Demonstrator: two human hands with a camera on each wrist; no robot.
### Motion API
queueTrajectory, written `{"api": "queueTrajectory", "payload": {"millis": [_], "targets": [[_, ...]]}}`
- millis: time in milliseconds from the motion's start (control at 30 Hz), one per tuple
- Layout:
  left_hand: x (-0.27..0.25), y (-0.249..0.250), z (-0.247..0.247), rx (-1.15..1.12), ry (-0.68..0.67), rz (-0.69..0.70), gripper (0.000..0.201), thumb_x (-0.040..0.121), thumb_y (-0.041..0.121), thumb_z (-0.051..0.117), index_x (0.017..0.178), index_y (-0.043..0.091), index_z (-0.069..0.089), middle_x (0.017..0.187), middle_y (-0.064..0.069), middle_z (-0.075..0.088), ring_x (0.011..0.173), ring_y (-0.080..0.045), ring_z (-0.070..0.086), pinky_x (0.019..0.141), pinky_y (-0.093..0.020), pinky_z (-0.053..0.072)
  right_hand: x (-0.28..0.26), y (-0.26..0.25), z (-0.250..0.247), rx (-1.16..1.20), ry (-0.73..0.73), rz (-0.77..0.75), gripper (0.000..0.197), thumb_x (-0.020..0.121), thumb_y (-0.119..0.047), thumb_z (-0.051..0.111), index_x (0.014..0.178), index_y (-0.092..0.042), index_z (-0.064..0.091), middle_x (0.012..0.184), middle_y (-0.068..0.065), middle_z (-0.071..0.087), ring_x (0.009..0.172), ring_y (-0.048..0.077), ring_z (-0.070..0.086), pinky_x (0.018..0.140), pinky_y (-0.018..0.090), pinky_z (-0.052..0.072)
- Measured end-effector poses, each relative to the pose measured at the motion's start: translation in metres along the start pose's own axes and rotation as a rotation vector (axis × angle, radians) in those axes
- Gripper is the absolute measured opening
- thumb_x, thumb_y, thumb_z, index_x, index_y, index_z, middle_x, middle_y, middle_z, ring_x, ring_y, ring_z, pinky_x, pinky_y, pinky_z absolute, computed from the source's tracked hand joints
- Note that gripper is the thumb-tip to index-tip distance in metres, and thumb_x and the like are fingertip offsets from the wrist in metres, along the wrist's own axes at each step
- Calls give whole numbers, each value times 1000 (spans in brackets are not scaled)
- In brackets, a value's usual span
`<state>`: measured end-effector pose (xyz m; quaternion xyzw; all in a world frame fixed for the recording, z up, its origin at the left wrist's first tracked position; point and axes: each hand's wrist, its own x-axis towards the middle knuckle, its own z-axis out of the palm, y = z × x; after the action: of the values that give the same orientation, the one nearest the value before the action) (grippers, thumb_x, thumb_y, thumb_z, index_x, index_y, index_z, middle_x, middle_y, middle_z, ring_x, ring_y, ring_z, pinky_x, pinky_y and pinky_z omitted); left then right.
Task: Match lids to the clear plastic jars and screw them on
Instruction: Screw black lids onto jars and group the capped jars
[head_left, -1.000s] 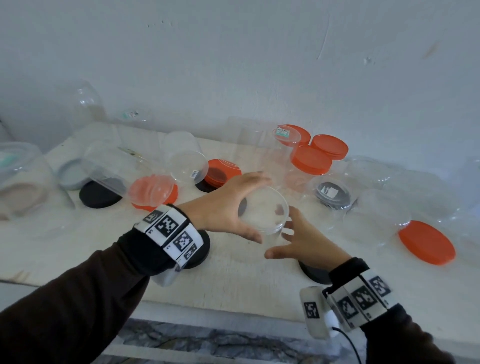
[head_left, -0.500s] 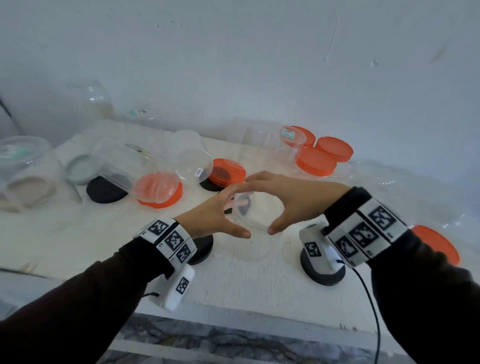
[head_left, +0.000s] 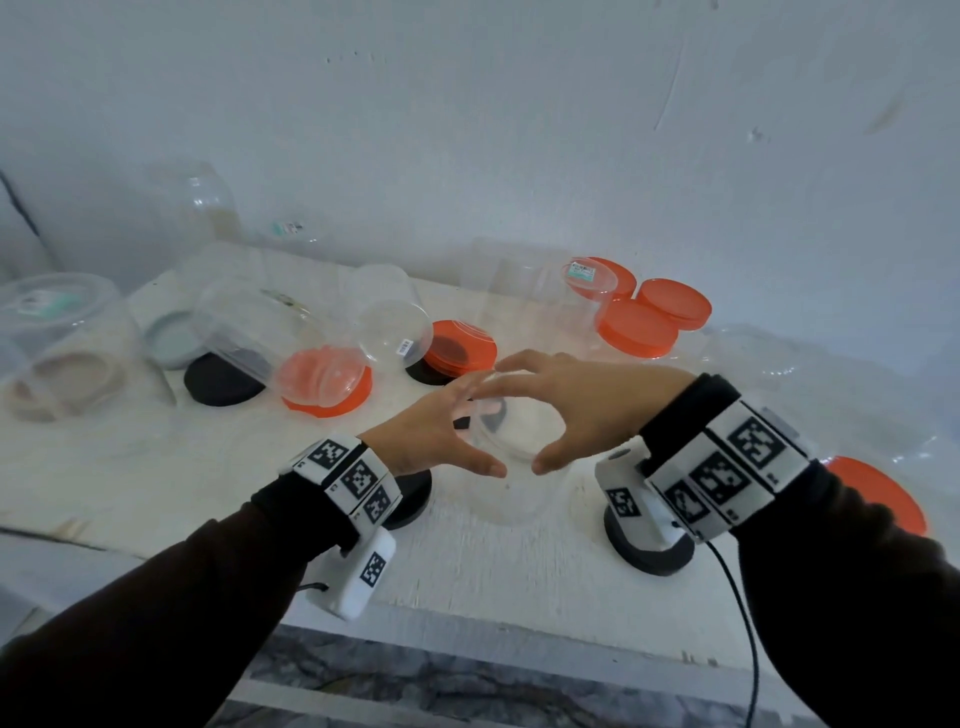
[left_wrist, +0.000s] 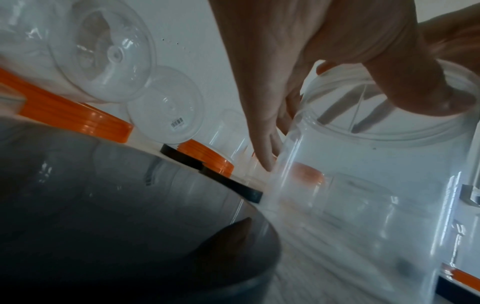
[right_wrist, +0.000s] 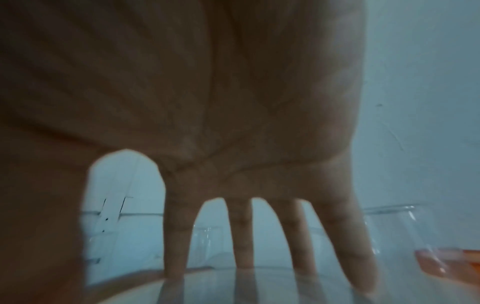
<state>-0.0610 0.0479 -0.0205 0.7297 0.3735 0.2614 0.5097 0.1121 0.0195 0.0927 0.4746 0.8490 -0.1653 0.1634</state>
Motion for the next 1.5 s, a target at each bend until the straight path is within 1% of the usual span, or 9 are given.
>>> {"api": "queueTrajectory", "payload": {"millis": [67,200,367,567,767,1033,1333,1433,1500], "targets": [[0,-1,0,-15,2,5,100,49,39,85,137,28,38,138,14,42,129,-3,38,108,-35,34,1,-2,3,-26,66,38,78,77,-48,67,137,-54,19,140,-6,27,117,19,34,96,35,37],[0,-2,0,-60,-14,-4,98,54,27,86,137,26,35,134,12,48,126,-2,42,105,-34,38,7,-11,11,-242,231,172,82,75,-76,45,141,-32,27,126,5,42,90,19,42,77,30,38],[1,-2,0,-60,-12,15,95,54,27,87,136,27,38,136,9,47,127,-5,42,106,-36,37,3,-1,0,-4,15,31,86,75,-49,70,140,-51,14,147,-5,21,127,20,33,102,39,35],[0,-1,0,-53,-20,-2,103,52,31,87,139,26,33,135,10,48,128,-5,41,110,-39,33,10,-9,8,-150,197,102,80,71,-64,62,139,-43,25,122,1,43,93,16,45,79,27,39],[-2,1,0,-38,-25,11,100,54,32,86,139,29,34,134,10,49,127,-6,43,108,-43,35,1,-2,1,5,92,34,82,72,-54,70,139,-47,22,134,-5,36,116,16,44,92,28,37],[-4,1,3,-24,-3,10,103,51,33,86,139,26,34,132,12,50,125,-3,43,109,-35,35,2,-4,9,-56,240,72,80,68,-63,67,136,-39,34,115,-2,45,95,14,47,76,24,37],[-4,6,1,29,7,33,94,58,12,87,137,22,37,127,13,53,119,2,48,98,-17,40,2,-5,17,-60,302,79,78,68,-59,68,135,-35,38,111,0,46,88,14,46,61,18,30],[-4,10,-1,22,17,27,86,61,11,85,135,20,40,122,14,55,111,6,51,87,-10,44,1,0,18,-22,331,88,82,68,-59,68,137,-33,34,116,1,45,91,14,47,66,20,33],[-4,12,-5,-9,29,34,83,65,13,83,136,18,39,126,12,54,113,4,52,91,-13,46,-3,5,17,31,358,91,88,68,-58,69,140,-33,27,122,0,43,94,13,45,72,22,35]]}}
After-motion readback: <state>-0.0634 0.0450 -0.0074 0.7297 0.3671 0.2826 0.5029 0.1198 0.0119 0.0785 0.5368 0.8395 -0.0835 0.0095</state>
